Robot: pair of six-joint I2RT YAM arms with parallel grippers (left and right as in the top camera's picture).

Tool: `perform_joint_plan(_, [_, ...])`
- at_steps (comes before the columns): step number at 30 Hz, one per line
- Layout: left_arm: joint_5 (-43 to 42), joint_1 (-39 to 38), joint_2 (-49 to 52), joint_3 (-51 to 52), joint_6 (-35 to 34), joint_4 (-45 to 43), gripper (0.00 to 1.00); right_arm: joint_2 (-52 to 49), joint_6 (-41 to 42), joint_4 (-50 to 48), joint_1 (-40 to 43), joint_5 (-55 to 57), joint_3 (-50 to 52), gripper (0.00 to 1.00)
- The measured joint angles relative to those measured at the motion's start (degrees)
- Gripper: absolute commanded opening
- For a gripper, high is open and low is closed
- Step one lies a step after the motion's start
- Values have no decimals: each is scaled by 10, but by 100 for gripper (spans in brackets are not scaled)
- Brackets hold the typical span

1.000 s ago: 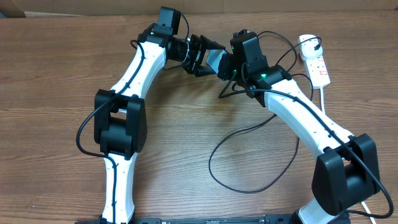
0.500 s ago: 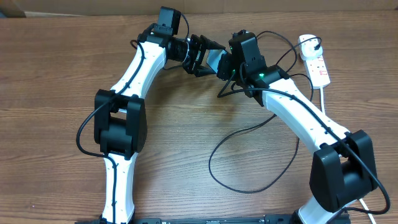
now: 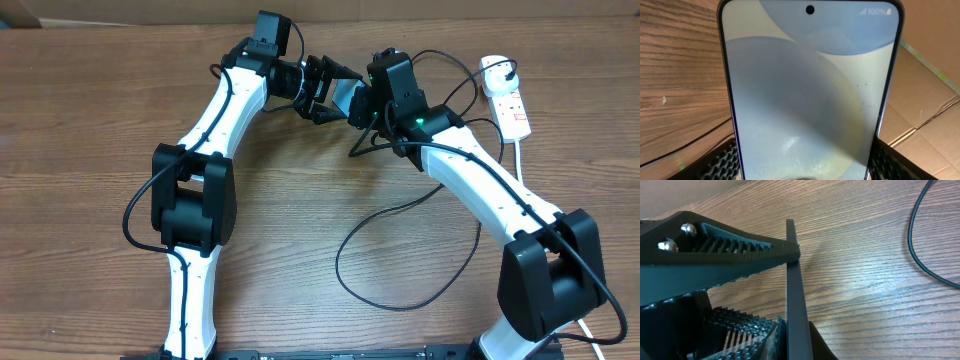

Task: Plug charger to phone and switch on socket

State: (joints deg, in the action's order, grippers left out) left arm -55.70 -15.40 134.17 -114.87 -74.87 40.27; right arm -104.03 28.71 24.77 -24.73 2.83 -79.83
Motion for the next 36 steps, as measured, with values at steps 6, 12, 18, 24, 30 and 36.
perform_joint_plan(6, [-1, 0, 0, 0, 0, 0, 80, 0, 0, 0, -1, -1, 0, 9])
perform_joint_plan(12, [-5, 0, 0, -1, 2, -1, 92, -3, 0, 5, 0, 4, 0, 5])
perform_joint_plan(18, [3, 0, 0, -2, 4, -1, 100, -6, 0, 5, 0, 4, 0, 4])
perform_joint_plan(24, [23, 0, 0, -2, 18, -1, 100, -6, 0, 5, 0, 4, 0, 4])
perform_joint_plan(30, [32, 7, 0, -2, 77, -54, 100, -6, 0, 5, 2, 4, 0, 4])
perform_joint_plan(36, [-9, 38, 0, -5, 158, -113, 100, -3, 7, 9, 26, 2, 0, 4])
